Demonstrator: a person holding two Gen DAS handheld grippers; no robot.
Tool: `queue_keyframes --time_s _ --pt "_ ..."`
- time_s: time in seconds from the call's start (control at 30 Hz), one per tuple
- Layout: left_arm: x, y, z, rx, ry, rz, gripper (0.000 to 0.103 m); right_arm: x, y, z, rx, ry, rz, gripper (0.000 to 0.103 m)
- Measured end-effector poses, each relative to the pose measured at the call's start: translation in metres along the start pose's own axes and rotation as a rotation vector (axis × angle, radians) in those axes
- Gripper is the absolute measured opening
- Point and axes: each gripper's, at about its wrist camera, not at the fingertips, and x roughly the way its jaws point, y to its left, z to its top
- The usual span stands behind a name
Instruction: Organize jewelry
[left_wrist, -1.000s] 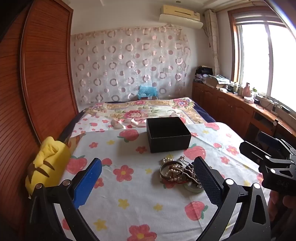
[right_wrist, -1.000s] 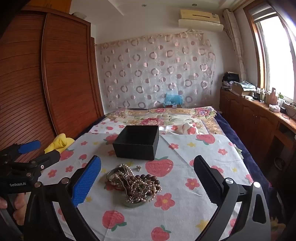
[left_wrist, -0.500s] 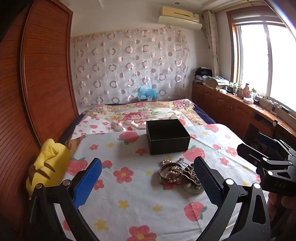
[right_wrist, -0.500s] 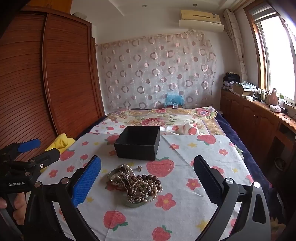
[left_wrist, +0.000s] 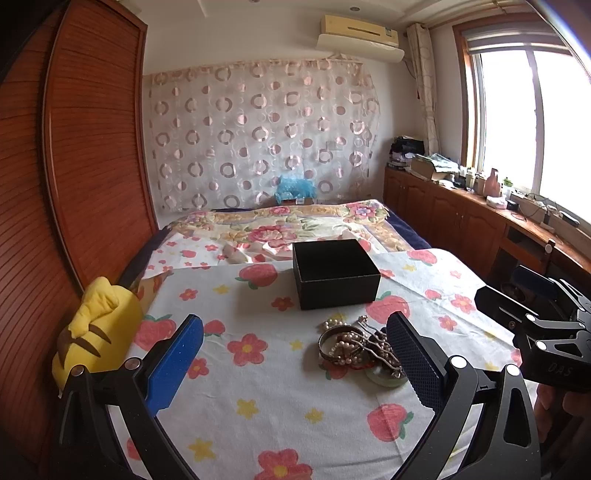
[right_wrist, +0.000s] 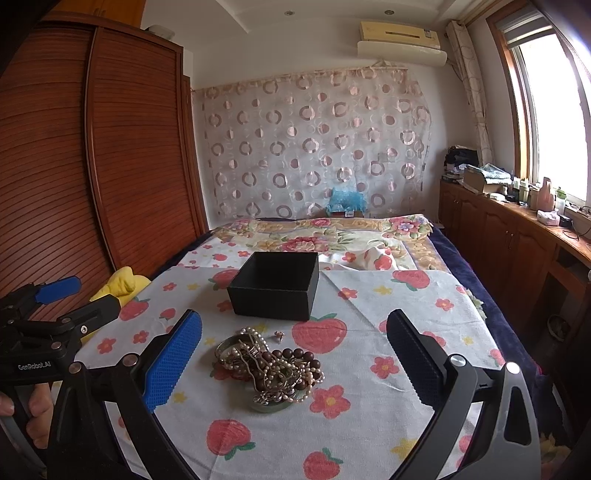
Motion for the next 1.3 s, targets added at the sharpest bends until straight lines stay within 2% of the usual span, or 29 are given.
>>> queue_keyframes --time_s 0.17,1.3 --pt "-0.0045 -0.0031 0.0082 -0.001 -0.003 -0.003 0.096 -0.0008 0.0047 0.0046 -0.001 0.000 0.000 0.101" --pt "-0.0060 -0.0024 0.0047 -0.005 -0.012 -0.003 0.096 -0.0033 0.0041 0.0041 -0.001 -0.002 0.000 0.101"
